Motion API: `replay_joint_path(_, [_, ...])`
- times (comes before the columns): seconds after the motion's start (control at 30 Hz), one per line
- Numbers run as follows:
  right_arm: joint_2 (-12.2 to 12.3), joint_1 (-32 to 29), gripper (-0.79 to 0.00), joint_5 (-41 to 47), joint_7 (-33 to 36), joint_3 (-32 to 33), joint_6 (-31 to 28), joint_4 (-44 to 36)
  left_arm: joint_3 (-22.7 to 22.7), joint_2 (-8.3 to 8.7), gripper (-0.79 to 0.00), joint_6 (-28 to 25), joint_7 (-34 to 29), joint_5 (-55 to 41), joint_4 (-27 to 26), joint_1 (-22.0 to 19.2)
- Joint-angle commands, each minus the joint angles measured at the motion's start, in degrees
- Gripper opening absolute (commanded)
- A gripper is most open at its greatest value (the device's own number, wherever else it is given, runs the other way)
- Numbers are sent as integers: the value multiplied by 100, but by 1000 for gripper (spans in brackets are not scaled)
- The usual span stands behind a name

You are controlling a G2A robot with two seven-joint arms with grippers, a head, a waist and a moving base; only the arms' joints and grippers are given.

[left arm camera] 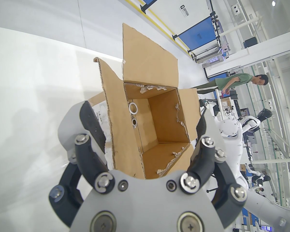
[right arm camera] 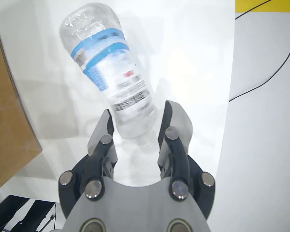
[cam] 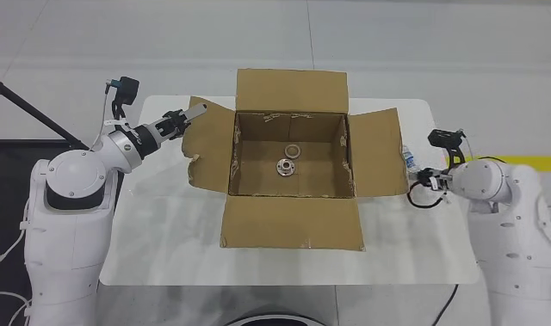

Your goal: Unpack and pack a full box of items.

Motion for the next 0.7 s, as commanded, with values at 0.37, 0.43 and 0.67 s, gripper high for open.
replay_joint_path(0.37, [151, -221, 0, 368, 344, 717, -113, -2326, 0, 0, 0, 0, 0, 0, 0, 0])
replay_joint_path(0.43, [166, -150, 0, 552, 431, 768, -166, -2731, 0, 0, 0, 0, 0, 0, 0, 0])
replay_joint_path(0.67, [127, 624, 0, 1223, 394, -246, -408, -3595, 0, 0, 0, 0, 0, 0, 0, 0])
